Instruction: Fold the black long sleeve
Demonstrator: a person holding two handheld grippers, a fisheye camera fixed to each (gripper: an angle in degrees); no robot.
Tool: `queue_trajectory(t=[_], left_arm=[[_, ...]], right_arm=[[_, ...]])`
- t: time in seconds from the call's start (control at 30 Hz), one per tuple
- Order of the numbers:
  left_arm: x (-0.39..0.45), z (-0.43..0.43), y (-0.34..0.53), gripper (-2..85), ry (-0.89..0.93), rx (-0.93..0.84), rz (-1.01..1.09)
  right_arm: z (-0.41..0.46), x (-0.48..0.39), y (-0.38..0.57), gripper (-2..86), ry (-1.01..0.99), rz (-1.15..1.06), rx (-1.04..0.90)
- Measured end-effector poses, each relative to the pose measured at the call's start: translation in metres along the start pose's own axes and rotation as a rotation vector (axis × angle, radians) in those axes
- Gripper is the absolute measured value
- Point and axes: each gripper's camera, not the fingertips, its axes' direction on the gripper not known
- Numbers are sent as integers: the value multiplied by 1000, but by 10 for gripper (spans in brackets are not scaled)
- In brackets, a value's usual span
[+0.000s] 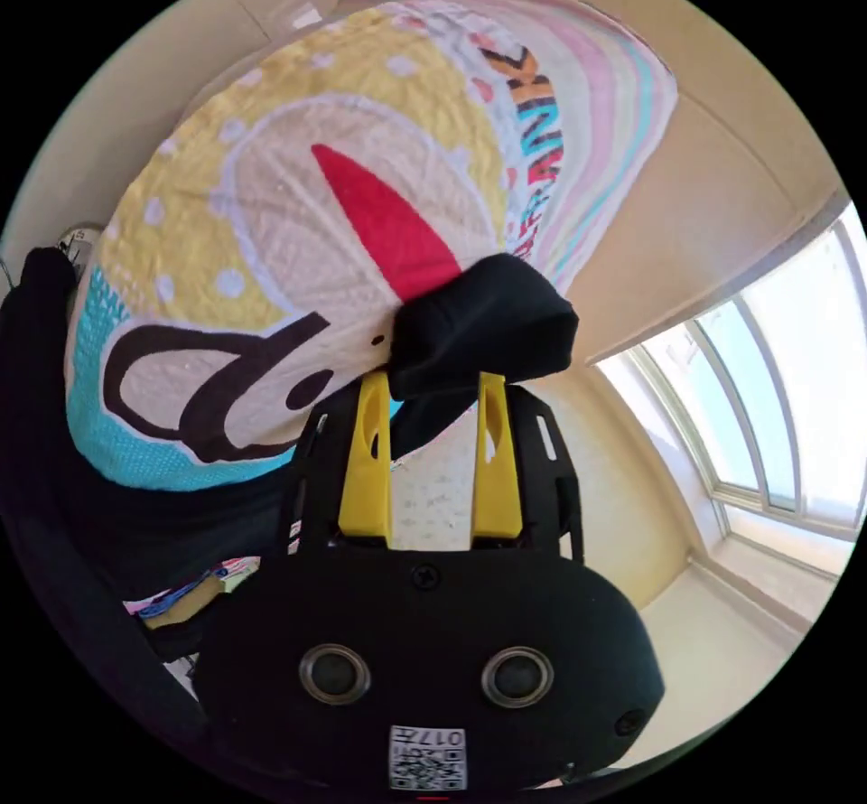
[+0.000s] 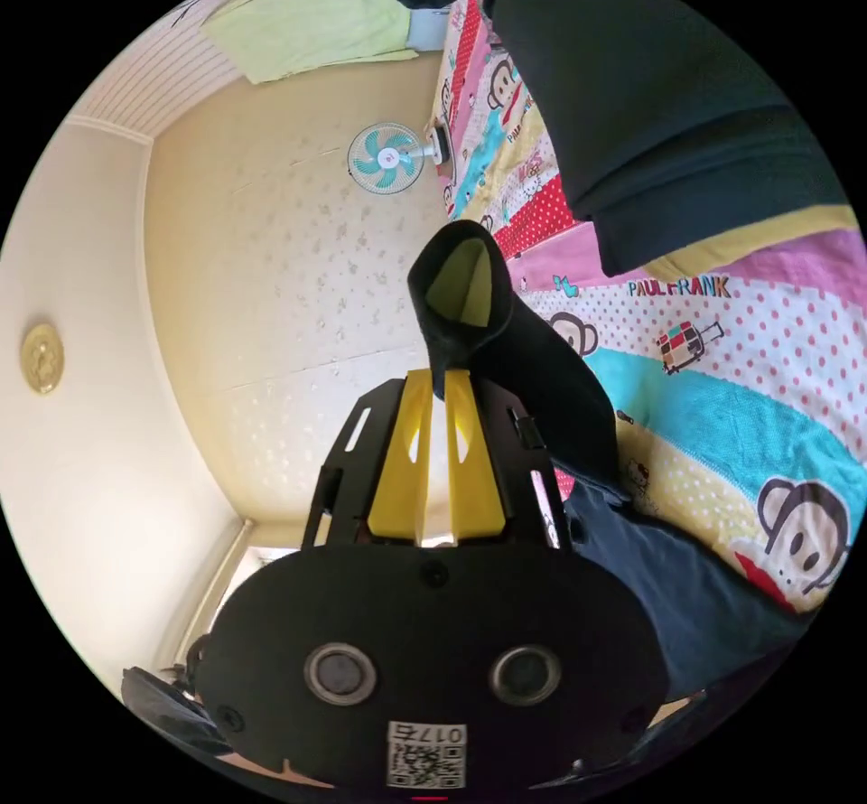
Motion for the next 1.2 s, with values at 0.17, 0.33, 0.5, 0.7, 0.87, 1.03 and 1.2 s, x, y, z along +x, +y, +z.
queue_trajectory(t=[0.17,0.33,0.5,0.7,0.87,1.03,1.2], left_arm=[[13,-14,-1,31,230,16,83],[114,-46,-3,22,232,-129,431],[203,-58,25,19,155,-280,659],[189,-27,72,8,290,-437,612],[165,28,125,-1,310,-637,737],[124,124,254,0,-22,-943,1144],[-72,274,408,73,-439,-1422,1359]], right_arm=[[-5,-3,46,30,3,-60,46],[107,-53,140,32,18,-457,-365],[214,-34,300,34,-8,-717,-813],[294,153,502,71,386,-673,-1382],[253,246,557,81,617,-576,-1597],[177,248,506,73,713,-576,-1598],[111,245,424,74,808,-471,-1372]])
